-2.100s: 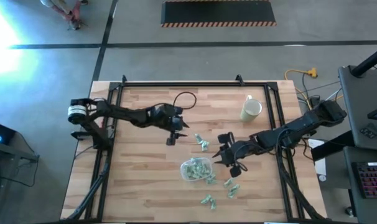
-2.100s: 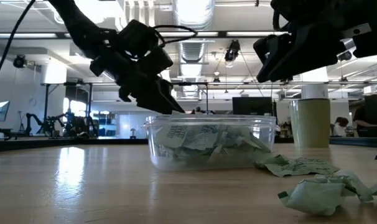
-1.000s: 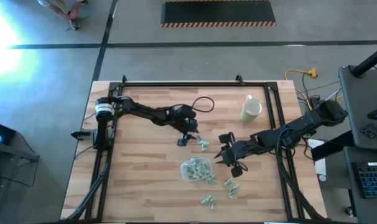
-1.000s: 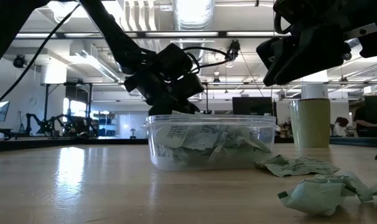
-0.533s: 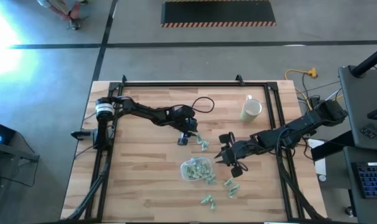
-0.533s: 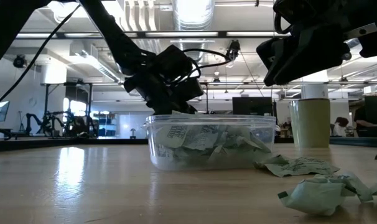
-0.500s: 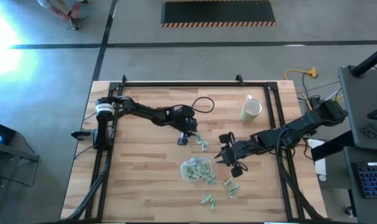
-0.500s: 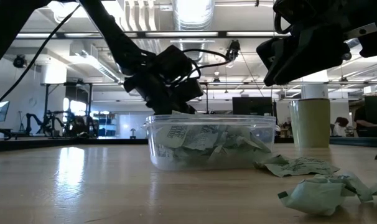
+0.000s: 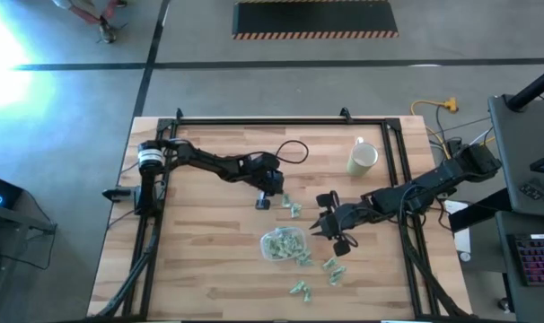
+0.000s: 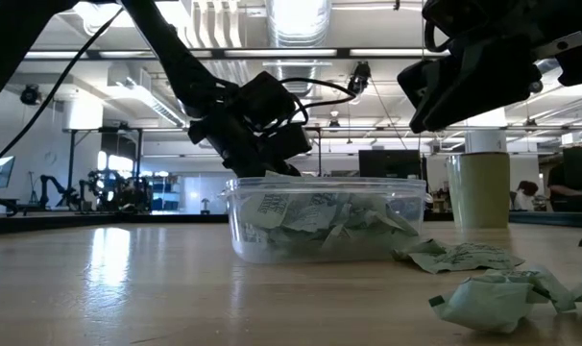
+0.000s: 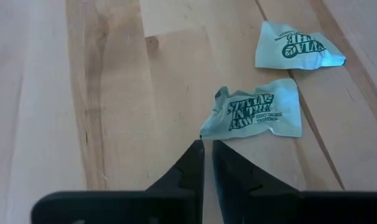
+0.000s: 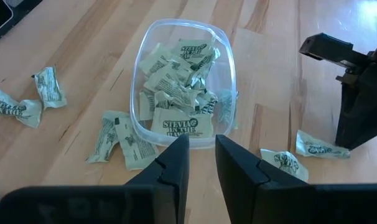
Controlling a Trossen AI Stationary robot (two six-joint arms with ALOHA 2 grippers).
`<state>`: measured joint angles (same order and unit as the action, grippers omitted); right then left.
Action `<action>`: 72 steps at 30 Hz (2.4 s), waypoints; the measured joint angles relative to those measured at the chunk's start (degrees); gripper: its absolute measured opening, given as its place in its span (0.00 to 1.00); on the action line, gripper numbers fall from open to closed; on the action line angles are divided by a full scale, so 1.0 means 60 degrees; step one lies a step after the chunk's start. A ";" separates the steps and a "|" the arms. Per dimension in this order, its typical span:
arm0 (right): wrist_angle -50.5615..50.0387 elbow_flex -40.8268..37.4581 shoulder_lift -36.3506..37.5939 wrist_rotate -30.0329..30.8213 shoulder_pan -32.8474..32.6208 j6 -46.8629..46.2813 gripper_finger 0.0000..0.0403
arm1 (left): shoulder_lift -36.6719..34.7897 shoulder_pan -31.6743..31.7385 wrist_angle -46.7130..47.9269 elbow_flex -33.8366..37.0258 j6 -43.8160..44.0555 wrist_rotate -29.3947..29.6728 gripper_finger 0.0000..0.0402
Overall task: Pick and place items into bin
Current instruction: Put the Stevia packet into the transparent bin
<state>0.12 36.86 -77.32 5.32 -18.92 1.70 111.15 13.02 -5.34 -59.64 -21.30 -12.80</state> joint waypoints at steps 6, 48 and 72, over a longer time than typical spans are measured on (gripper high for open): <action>-0.0064 -0.0066 0.0000 0.0015 -0.0076 -0.0266 0.17 | -0.0004 0.0004 0.0000 0.0000 -0.0011 0.0029 0.14; 0.0017 -0.0091 0.0000 0.0044 -0.0138 -0.0036 0.17 | 0.0415 0.0177 -0.0969 -0.0204 0.0319 -0.1652 0.38; 0.0117 -0.0095 -0.0004 0.0047 -0.0138 0.0036 0.17 | 0.0474 0.0204 -0.1537 -0.0211 0.0240 -0.2175 0.38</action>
<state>0.82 36.29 -77.34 5.61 -19.75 1.91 113.99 14.24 -14.57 -60.90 -19.86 -25.85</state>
